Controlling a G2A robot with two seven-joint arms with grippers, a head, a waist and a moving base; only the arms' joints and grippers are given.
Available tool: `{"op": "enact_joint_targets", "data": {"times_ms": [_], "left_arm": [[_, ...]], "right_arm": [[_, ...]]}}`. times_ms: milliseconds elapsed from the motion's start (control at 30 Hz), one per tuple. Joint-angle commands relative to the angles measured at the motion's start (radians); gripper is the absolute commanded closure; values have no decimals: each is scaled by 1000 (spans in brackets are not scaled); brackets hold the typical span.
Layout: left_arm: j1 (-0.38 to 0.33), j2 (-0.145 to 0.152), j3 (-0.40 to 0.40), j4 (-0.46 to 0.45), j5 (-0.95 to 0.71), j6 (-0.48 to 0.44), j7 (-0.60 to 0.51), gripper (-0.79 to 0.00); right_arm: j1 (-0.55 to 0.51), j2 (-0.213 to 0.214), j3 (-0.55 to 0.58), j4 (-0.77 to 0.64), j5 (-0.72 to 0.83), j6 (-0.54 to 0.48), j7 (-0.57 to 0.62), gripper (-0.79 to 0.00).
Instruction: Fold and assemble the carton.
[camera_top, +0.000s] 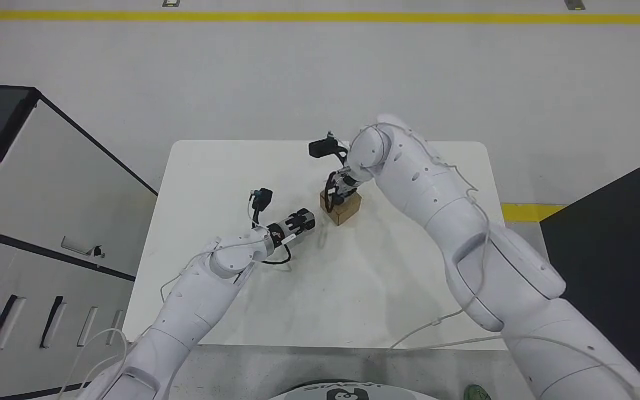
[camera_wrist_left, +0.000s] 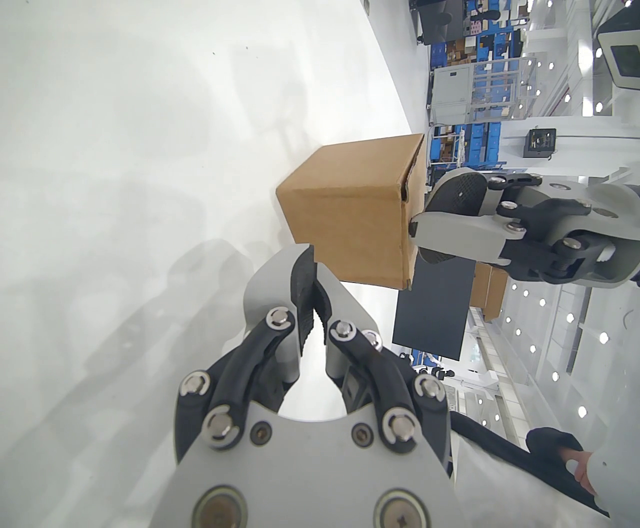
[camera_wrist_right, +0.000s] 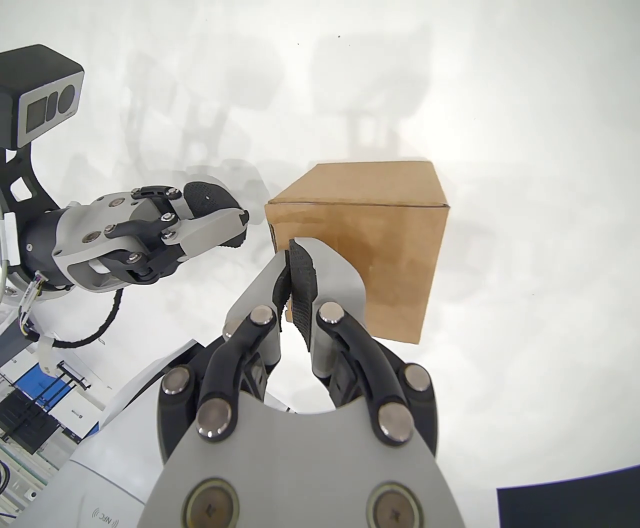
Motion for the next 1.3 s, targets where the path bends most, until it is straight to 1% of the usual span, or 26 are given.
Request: {"op": "enact_joint_targets", "data": {"times_ms": [0, 333, 367, 400, 433, 467, 500, 567, 667, 767, 833, 1000, 1100, 1200, 1267], "left_arm": [[0, 0, 0, 0, 0, 0, 0, 0], [0, 0, 0, 0, 0, 0, 0, 0], [0, 0, 0, 0, 0, 0, 0, 0], [0, 0, 0, 0, 0, 0, 0, 0], [0, 0, 0, 0, 0, 0, 0, 0], [0, 0, 0, 0, 0, 0, 0, 0], [0, 0, 0, 0, 0, 0, 0, 0], [0, 0, 0, 0, 0, 0, 0, 0], [0, 0, 0, 0, 0, 0, 0, 0], [0, 0, 0, 0, 0, 0, 0, 0], [0, 0, 0, 0, 0, 0, 0, 0], [0, 0, 0, 0, 0, 0, 0, 0], [0, 0, 0, 0, 0, 0, 0, 0], [0, 0, 0, 0, 0, 0, 0, 0], [0, 0, 0, 0, 0, 0, 0, 0]], "right_arm": [[-4, -1, -3, 5, -3, 0, 1, 0], [6, -6, 5, 7, 12, -7, 2, 0], [9, -3, 12, 3, 19, -10, 4, -160], [11, 1, 24, -2, 32, -16, 4, -231], [14, 7, 37, -8, 44, -24, 4, -468], [15, 14, 52, -14, 55, -35, 8, -668], [17, 23, 73, -21, 74, -48, 8, -782], [12, 46, 117, -38, 104, -81, 16, -785], [-13, 92, 205, -81, 167, -144, 42, -785], [-70, 150, 326, -154, 255, -228, 101, -785], [-133, 193, 425, -223, 328, -276, 150, -785], [-381, 299, 642, -537, 496, -226, 200, -785], [-525, 352, 739, -712, 595, -188, 238, -785], [-630, 393, 807, -811, 692, -177, 249, -785], [-681, 417, 843, -845, 750, -180, 246, -785]]}}
